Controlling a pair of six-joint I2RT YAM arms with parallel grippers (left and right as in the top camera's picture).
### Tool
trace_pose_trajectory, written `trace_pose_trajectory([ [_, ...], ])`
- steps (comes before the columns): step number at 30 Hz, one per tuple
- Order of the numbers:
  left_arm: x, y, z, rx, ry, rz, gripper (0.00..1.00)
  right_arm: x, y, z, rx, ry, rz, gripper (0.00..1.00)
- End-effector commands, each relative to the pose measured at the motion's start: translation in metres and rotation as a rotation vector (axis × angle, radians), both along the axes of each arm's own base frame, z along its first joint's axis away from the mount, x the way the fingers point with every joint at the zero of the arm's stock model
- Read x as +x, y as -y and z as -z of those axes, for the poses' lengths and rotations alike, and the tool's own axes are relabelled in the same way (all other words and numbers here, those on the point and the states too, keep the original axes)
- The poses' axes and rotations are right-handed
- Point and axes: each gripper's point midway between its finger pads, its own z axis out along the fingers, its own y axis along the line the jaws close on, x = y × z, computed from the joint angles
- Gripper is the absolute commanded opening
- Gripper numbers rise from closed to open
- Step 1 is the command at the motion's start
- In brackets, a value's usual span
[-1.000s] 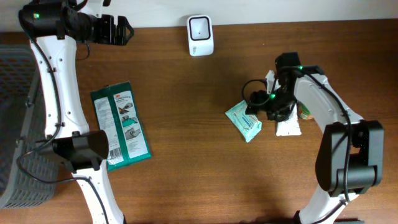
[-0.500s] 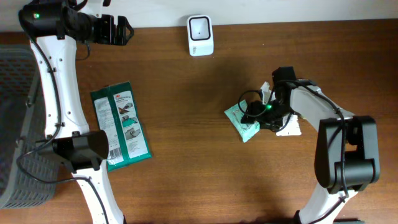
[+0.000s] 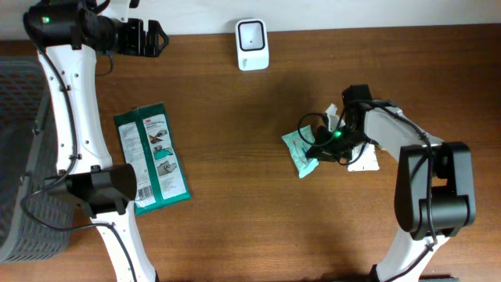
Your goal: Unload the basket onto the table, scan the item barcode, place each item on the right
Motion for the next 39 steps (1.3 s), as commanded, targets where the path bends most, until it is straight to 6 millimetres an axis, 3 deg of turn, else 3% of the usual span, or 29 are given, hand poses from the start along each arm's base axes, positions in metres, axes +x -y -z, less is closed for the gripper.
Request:
trace_pose_trajectory([
  [1,-0.002,-0.001,-0.008,0.001,0.022,0.012,0.99,0.023,0.013,-0.052,-0.174,0.169,-0.026,0.04],
  [3,-0.002,-0.001,-0.008,0.001,0.022,0.011,0.99,0.028,0.016,-0.079,-0.349,0.239,-0.023,0.04],
  [6,-0.002,-0.001,-0.008,0.001,0.022,0.012,0.99,0.035,0.017,-0.098,-0.617,0.333,0.004,0.04],
  [12,-0.002,-0.001,-0.008,0.001,0.022,0.012,0.99,0.044,0.026,-0.116,-1.219,0.562,0.149,0.04],
  [15,-0.002,-0.001,-0.008,0.001,0.022,0.012,0.99,0.052,0.016,-0.103,-1.376,0.640,0.123,0.04],
  [20,-0.002,-0.001,-0.008,0.001,0.022,0.012,0.99,0.060,0.001,-0.057,-1.407,0.609,-0.013,0.04],
  [23,-0.002,-0.001,-0.008,0.001,0.022,0.012,0.99,0.058,-0.029,-0.033,-1.293,0.583,-0.171,0.04],
  [25,-0.002,-0.001,-0.008,0.001,0.022,0.012,0.99,0.054,-0.051,-0.020,-1.202,0.565,-0.313,0.14],
  [26,-0.002,-0.001,-0.008,0.001,0.022,0.012,0.99,0.049,-0.062,-0.013,-1.155,0.552,-0.391,0.28],
  [27,-0.002,-0.001,-0.008,0.001,0.022,0.012,0.99,0.044,-0.071,-0.008,-1.117,0.542,-0.440,0.34],
  [34,-0.002,-0.001,-0.008,0.001,0.022,0.011,0.99,0.026,-0.105,-0.004,-1.059,0.568,-0.564,0.45],
  [39,-0.002,-0.001,-0.008,0.001,0.022,0.011,0.99,0.019,-0.135,-0.020,-0.826,0.537,-0.567,0.39],
])
